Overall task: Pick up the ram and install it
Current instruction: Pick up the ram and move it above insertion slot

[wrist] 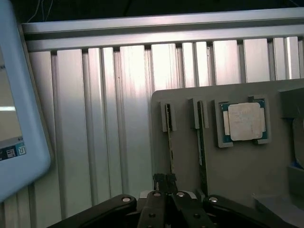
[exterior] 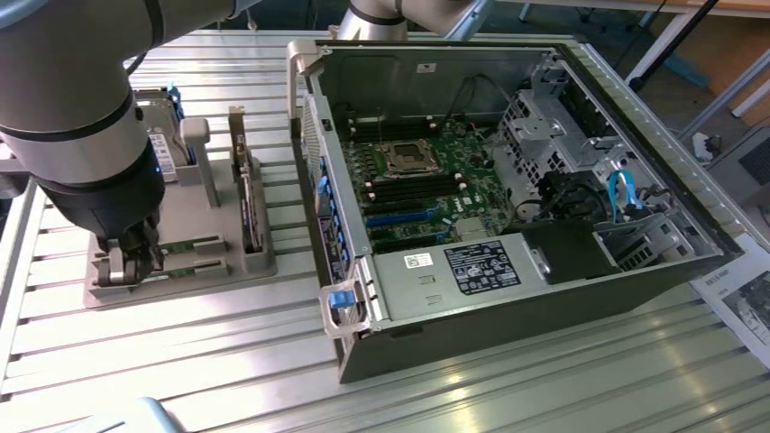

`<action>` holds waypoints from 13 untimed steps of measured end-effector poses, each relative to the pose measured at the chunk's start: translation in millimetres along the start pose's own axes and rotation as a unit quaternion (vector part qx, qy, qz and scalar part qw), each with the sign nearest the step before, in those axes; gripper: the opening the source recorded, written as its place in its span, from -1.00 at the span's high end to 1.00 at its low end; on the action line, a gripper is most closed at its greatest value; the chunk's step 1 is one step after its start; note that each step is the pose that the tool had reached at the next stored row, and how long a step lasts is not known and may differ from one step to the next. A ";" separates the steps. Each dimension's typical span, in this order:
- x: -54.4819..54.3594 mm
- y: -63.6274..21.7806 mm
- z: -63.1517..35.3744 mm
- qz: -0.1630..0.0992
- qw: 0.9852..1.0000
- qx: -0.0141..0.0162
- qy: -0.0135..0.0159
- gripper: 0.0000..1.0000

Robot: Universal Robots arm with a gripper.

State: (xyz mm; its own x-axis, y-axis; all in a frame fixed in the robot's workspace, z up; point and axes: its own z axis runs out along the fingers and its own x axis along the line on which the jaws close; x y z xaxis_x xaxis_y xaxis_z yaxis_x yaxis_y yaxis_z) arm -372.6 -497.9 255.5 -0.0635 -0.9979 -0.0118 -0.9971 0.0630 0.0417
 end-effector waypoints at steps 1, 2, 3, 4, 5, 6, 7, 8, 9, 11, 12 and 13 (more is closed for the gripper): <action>0.4 -0.2 4.1 0.000 1.000 0.000 0.000 0.80; 0.6 -0.2 5.7 0.000 1.000 0.000 0.000 0.80; 0.6 -0.2 5.6 0.000 1.000 0.000 0.000 0.80; 0.6 -0.2 5.6 0.000 1.000 0.000 0.000 0.80; 0.6 -0.3 5.6 0.000 1.000 0.000 0.000 0.80; 0.6 -0.3 5.6 0.000 1.000 0.000 0.000 0.80; 0.6 -0.3 5.6 0.000 1.000 0.000 0.000 0.80; 0.6 -0.3 5.6 0.000 1.000 0.000 0.000 0.80; 0.6 -0.3 5.6 0.000 1.000 0.000 0.000 0.77; 0.6 -0.3 5.6 0.000 1.000 0.000 0.000 0.54; 0.6 -0.3 5.6 0.000 1.000 0.000 0.000 0.54; 0.6 -0.3 5.6 0.000 1.000 0.000 0.000 0.40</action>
State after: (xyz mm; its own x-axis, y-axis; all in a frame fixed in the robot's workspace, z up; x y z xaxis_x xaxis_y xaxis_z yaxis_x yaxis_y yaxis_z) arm -372.6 -498.4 249.9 -0.0635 -0.9979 -0.0118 -0.9971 0.0629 0.0418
